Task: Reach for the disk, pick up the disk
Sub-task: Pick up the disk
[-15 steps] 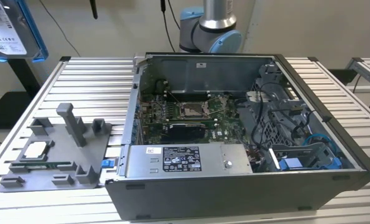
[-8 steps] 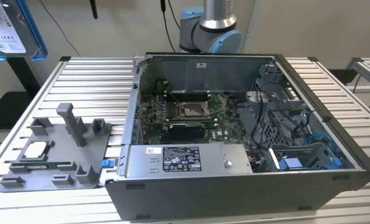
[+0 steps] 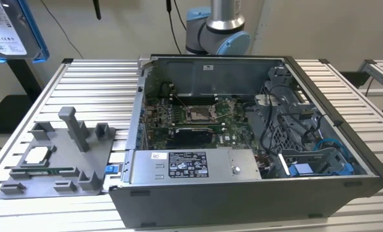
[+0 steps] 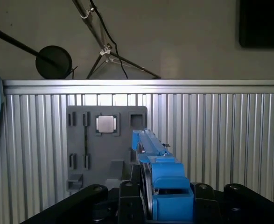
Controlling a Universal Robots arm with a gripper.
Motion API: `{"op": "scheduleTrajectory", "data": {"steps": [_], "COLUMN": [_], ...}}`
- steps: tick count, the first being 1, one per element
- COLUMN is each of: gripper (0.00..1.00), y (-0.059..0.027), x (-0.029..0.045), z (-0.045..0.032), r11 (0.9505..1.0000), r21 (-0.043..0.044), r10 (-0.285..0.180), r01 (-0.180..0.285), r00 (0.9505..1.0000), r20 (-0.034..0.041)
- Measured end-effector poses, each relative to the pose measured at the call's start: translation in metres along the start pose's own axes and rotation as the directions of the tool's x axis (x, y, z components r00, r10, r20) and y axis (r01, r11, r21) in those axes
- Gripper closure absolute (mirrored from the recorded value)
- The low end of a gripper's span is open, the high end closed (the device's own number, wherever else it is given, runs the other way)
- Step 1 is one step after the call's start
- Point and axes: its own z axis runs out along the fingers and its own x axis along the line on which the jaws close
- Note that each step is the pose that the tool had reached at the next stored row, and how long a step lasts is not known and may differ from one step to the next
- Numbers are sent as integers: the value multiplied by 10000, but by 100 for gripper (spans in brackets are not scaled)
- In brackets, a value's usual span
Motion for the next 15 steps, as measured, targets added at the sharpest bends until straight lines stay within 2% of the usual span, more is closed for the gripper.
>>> {"op": "scheduleTrajectory", "data": {"steps": [6,15], "gripper": [100,100], "y": [-65,-220], "x": [-1,-6], "z": [-1,-1], "r11": [10000,10000], "r21": [-2,-1], "r10": [0,0], "r01": [0,0], "r00": [10000,10000], "r20": [-1,-1]}}
